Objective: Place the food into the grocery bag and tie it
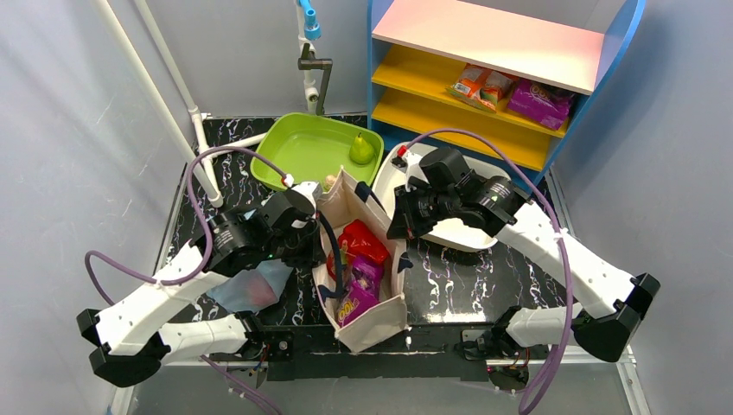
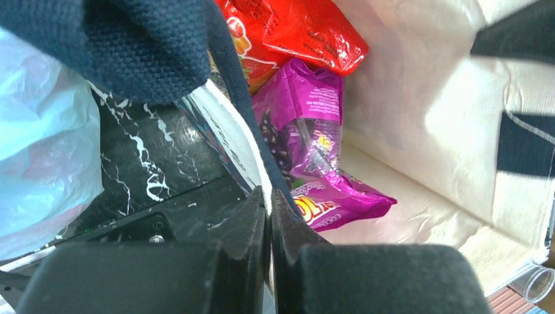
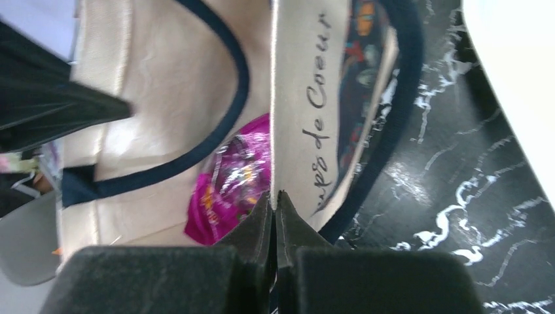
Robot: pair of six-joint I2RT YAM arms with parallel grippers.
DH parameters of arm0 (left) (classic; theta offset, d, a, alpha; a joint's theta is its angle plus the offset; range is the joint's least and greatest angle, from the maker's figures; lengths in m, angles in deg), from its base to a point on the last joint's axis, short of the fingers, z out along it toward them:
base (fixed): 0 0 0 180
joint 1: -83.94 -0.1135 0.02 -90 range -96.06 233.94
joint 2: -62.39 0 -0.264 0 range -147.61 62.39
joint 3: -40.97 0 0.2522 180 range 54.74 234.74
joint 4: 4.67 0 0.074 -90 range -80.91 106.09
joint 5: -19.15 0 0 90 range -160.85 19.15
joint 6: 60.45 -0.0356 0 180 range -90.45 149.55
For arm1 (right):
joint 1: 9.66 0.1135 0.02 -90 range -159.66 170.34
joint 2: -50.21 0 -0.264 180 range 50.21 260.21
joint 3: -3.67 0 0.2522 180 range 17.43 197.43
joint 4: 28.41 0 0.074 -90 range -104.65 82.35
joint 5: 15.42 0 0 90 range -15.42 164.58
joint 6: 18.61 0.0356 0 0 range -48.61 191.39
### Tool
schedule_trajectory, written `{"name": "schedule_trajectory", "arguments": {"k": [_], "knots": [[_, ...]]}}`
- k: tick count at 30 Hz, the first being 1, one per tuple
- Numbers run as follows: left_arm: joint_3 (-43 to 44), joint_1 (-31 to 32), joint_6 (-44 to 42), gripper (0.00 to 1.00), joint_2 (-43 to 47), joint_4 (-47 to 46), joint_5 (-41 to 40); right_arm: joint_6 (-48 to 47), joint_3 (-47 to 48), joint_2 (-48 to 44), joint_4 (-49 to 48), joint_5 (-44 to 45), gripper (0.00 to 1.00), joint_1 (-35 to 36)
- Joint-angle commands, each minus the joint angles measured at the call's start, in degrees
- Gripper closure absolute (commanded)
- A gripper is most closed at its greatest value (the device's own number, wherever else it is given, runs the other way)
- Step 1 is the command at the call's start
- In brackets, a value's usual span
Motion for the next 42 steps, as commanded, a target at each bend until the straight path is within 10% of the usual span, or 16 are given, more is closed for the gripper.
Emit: {"name": "schedule_trajectory", "arguments": {"k": [1, 16, 28, 42], "knots": [[3.9, -0.4, -3.1, 1.0, -1.8, -8.2, -2.4, 4.3, 0.6, -3.6, -11.5, -11.0, 0.99, 1.2], [9.6, -0.4, -7.6, 0.98, -7.6, -3.4, -5.8, 7.8, -1.7, -2.2, -6.6, 4.0, 0.99, 4.1], [21.8, -0.4, -13.2, 0.12, -4.4, 15.0, -15.9, 9.1, -4.4, -4.0, -4.6, 5.2, 0.99, 4.1], [17.0, -3.0, -27.2, 0.02, -2.9, 25.7, -35.9, 8.4, -4.6, -4.8, -2.3, 4.9, 0.99, 4.1]]}}
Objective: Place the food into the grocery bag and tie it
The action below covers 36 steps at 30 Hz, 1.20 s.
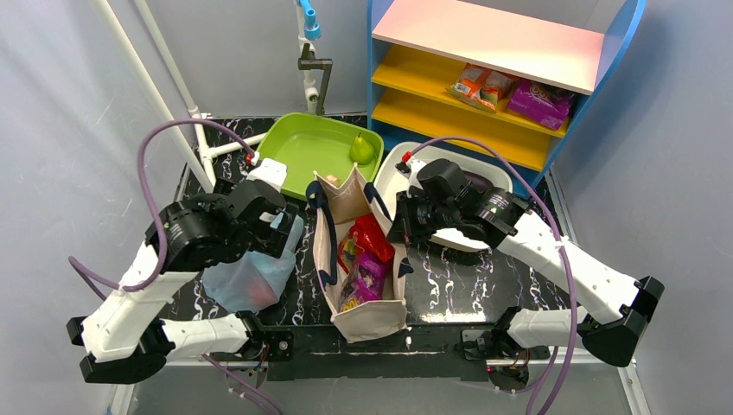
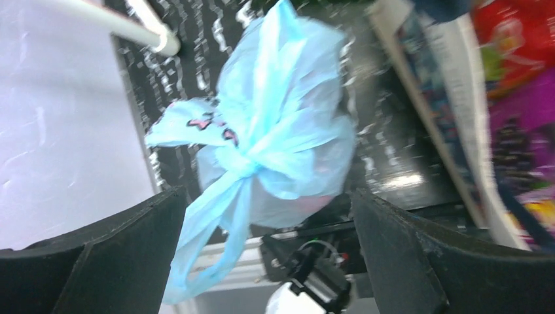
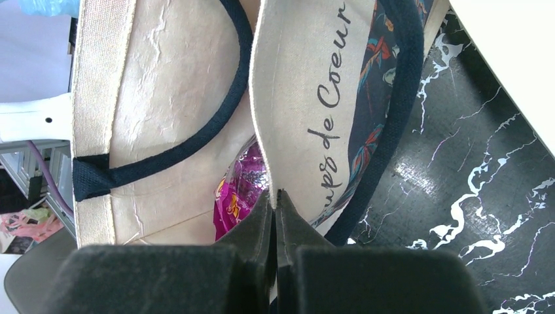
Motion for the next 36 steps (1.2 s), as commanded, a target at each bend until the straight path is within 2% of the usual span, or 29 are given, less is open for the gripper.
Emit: {"name": "schedule_trajectory", "arguments": {"k": [1, 7, 11, 24, 29, 36], "knots": [[-6.4, -3.7, -6.4, 0.02, 1.2, 2.3, -6.5, -0.1, 0.1, -1.8, 1.6, -1.3, 0.99, 0.6], [-17.0, -13.7, -15.5, 0.02, 3.3, -7.5, 1.2, 0.2, -0.3, -2.4, 2.2, -1.5, 0.99, 0.6], [-21.3, -17.2, -18.5, 0.02, 2.6, -11.3, 3.5, 0.3, -0.7, -3.0, 2.6, -1.4, 0.99, 0.6], [-25.7, -22.4, -11.3, 0.03, 0.7, -14.3, 10.1, 1.2, -2.6, -4.7, 2.5, -0.7, 0.99, 0.6], [-27.8, -25.4, -7.6, 0.17, 0.4, -16.0, 14.2, 1.5, -3.0, -4.9, 2.5, -0.6, 0.99, 0.6], [-32.4, -27.6, -6.8, 0.4, 2.8, -19.7, 19.5, 2.0, -3.9, -5.7, 2.4, -0.4, 0.99, 0.6]]}}
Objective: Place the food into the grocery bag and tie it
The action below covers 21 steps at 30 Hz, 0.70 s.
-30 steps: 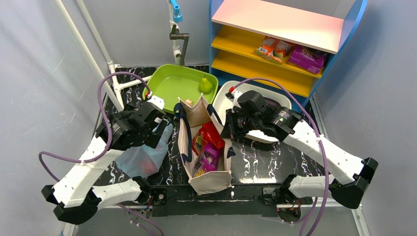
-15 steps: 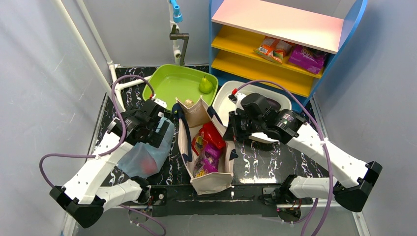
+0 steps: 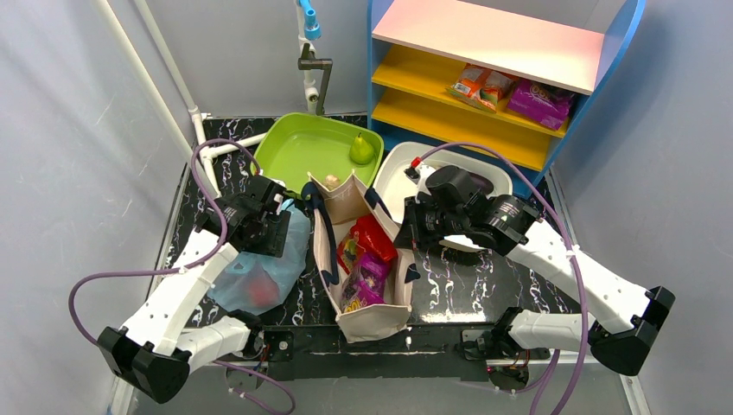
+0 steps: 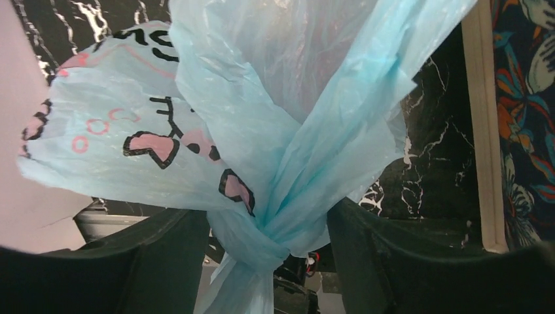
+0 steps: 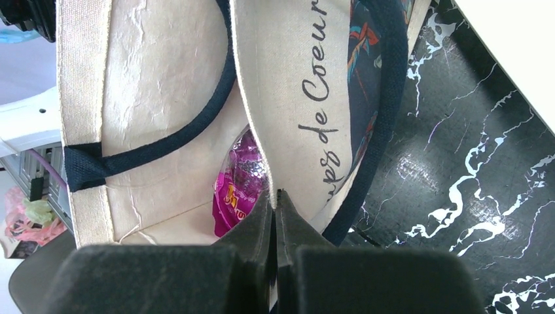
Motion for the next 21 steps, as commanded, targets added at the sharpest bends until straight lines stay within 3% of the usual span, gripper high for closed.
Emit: {"name": "schedule_trajectory", "arguments": {"k": [1, 5, 9, 13, 21], "knots": [[-2.0, -1.1, 0.9, 0.44, 2.1, -2.0, 4.8, 1.0, -1.2, -1.9, 1.1, -1.1, 0.99, 0.6], [-1.2, -1.1, 0.3, 0.69, 1.7, -1.8, 6.3, 1.1, -1.5, -2.1, 1.2, -1.0, 0.99, 0.6], [-0.4, -1.1, 0.1, 0.81, 2.5, -1.5, 6.6, 1.1, -1.2, -1.8, 1.5, -1.0, 0.99, 0.6], [1.9, -1.1, 0.4, 1.0, 2.8, 0.1, 6.9, 1.1, -0.4, -1.6, 1.7, -0.6, 0.99, 0.6], [9.4, -1.1, 2.5, 1.0, 3.5, 5.4, 6.7, 1.9, 1.6, -0.7, 1.4, -0.2, 0.99, 0.6]]}}
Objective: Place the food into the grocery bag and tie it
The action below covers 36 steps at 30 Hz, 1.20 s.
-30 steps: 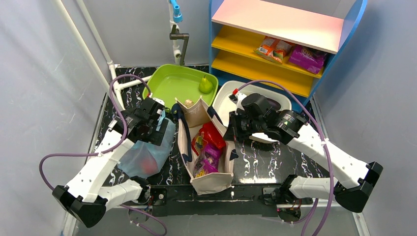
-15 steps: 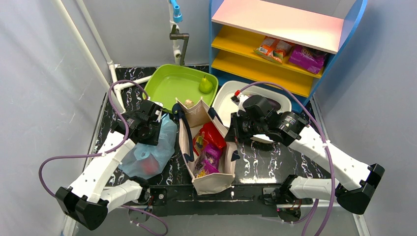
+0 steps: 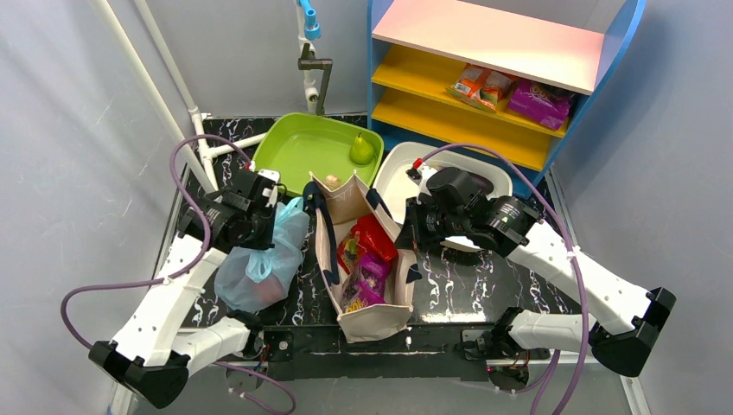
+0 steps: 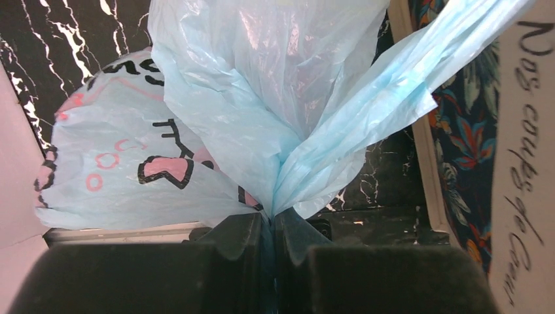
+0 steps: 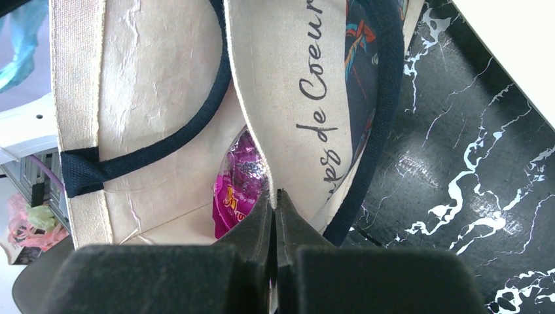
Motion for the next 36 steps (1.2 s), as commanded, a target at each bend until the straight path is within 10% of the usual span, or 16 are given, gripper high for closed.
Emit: {"name": "schedule_trajectory", "arguments": {"k": [1, 20, 36], "knots": [[6.3, -0.2, 1.8, 1.0, 1.6, 5.3, 0.1, 0.9, 2.9, 0.2, 1.4, -1.0, 0.99, 0.6], [44.8, -0.2, 6.3, 1.0, -2.7, 18.8, 5.9, 7.4, 8.2, 2.9, 3.7, 4.3, 0.99, 0.6], [51.1, -0.2, 22.3, 1.0, 0.0, -10.5, 40.4, 15.8, 8.4, 3.6, 3.3, 5.9, 0.99, 0.6]]}}
